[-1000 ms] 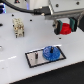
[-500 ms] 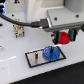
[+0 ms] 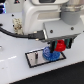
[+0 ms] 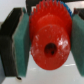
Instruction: Insert the blue gear onto the right peg, followed by the red gear
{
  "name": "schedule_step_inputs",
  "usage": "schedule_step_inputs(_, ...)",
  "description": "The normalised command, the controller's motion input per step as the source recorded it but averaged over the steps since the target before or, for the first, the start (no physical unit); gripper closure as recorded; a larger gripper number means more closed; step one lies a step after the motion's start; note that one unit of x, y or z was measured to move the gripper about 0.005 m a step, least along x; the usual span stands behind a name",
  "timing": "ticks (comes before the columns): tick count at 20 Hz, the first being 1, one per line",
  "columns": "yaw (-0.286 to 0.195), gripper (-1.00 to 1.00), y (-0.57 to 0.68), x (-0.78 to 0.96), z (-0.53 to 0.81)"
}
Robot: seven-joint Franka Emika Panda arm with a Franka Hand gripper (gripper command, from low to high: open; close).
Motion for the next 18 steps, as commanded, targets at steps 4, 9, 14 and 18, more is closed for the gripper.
schedule_step_inputs(4, 0.000, 1.00, -0.10, 0.06, -0.07)
schedule_step_inputs(9, 0.000, 1.00, -0.06, 0.02, 0.04)
schedule_step_inputs(14, 0.000, 1.00, -0.03, 0.02, 0.06)
schedule_step_inputs(18, 0.000, 1.00, -0.04, 0.00, 0.16)
